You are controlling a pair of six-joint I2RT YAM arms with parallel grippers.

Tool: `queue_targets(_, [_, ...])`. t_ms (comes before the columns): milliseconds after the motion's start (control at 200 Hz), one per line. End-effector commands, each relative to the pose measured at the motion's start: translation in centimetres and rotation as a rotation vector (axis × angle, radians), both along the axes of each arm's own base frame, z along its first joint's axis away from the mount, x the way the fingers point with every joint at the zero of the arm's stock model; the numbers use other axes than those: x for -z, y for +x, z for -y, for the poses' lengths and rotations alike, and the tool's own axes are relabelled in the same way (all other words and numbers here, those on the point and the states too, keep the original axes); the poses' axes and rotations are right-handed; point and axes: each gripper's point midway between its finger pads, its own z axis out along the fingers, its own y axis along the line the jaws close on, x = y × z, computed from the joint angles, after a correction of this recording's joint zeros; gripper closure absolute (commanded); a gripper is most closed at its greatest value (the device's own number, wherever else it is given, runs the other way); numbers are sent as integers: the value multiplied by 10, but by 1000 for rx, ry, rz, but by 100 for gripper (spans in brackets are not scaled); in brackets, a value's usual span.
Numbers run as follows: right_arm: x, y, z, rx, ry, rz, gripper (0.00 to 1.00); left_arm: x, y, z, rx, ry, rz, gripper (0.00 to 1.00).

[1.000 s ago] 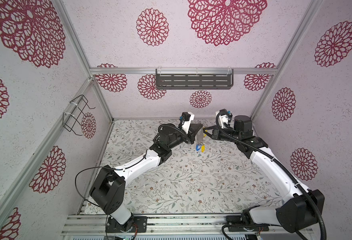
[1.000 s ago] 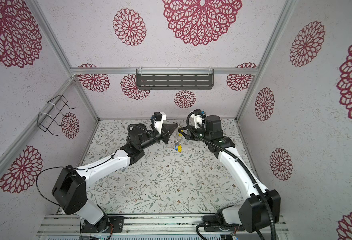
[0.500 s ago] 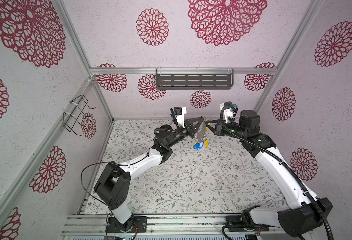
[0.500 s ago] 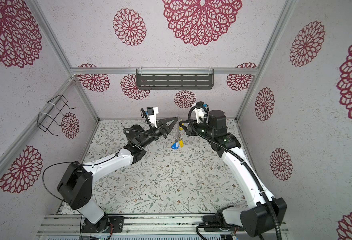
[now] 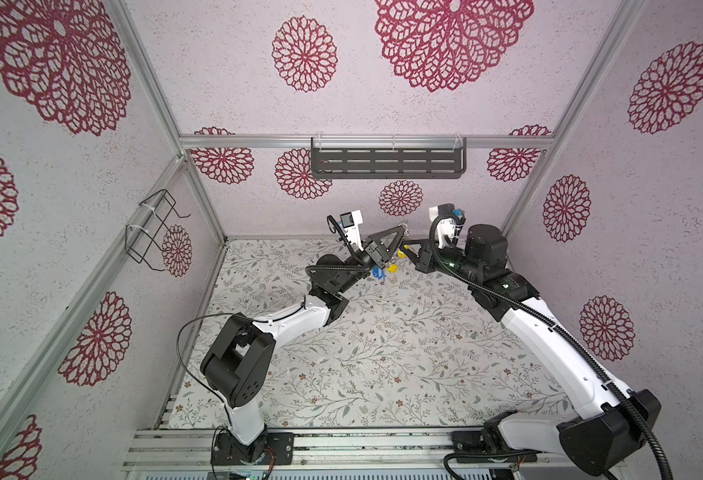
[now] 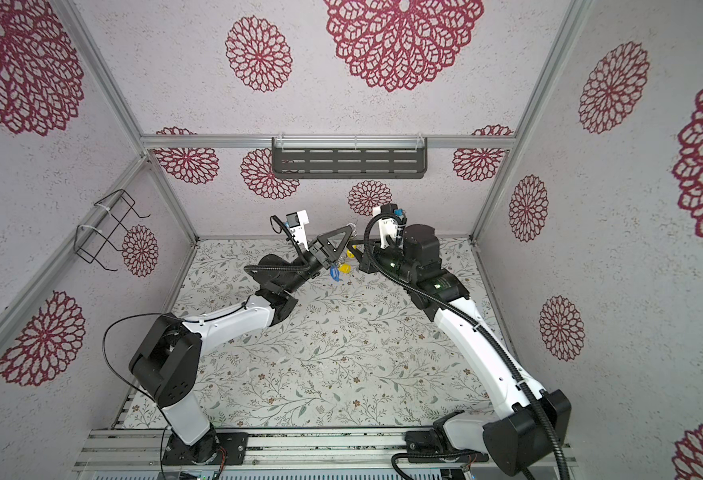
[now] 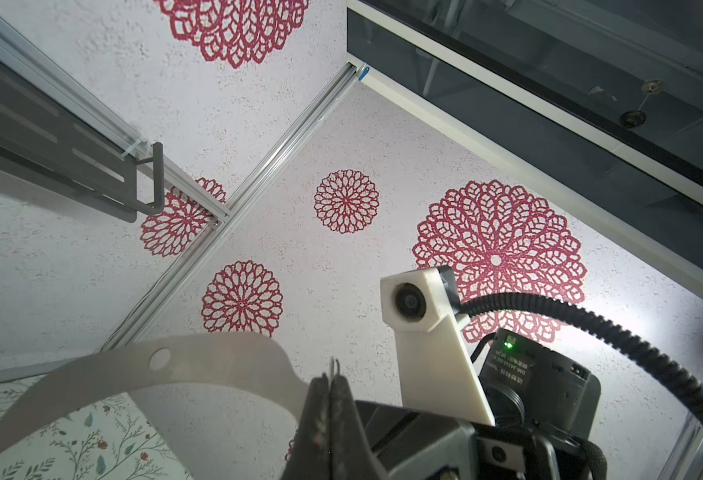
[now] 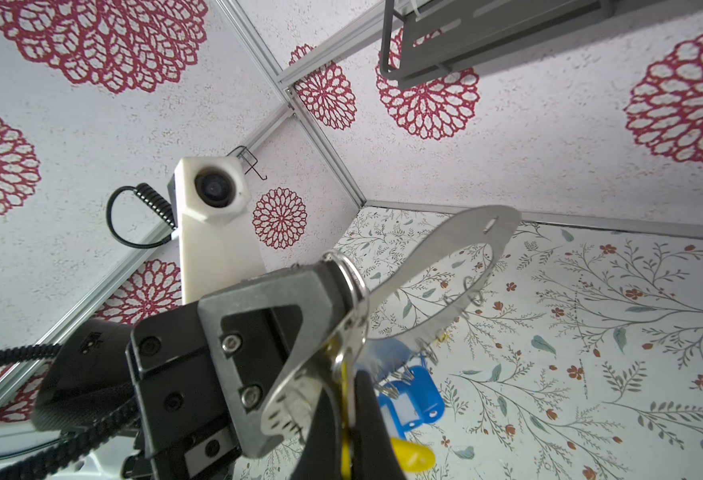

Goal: Remove the keys from the keyring

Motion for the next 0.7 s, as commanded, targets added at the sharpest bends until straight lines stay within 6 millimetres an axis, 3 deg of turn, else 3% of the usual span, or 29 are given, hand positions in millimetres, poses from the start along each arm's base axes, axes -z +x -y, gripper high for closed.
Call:
queue_targets(0, [25, -40, -21, -159, -31, -80, 100, -40, 10, -28, -83, -135, 56, 100])
queue_targets(140, [47, -46, -36, -199, -50, -125, 100, -41, 10, -29, -98, -127, 63, 100])
queue_targets(430, [56, -55, -64, -254, -116, -126, 100, -36, 11, -31, -108, -130, 56, 100])
queue_targets(595, [68, -52, -66, -230, -192, -140, 100, -35, 9, -34, -119, -124, 60, 100])
queue_targets(696, [72, -45, -54, -155, -246, -135, 100, -33, 10, -34, -116, -118, 59, 100])
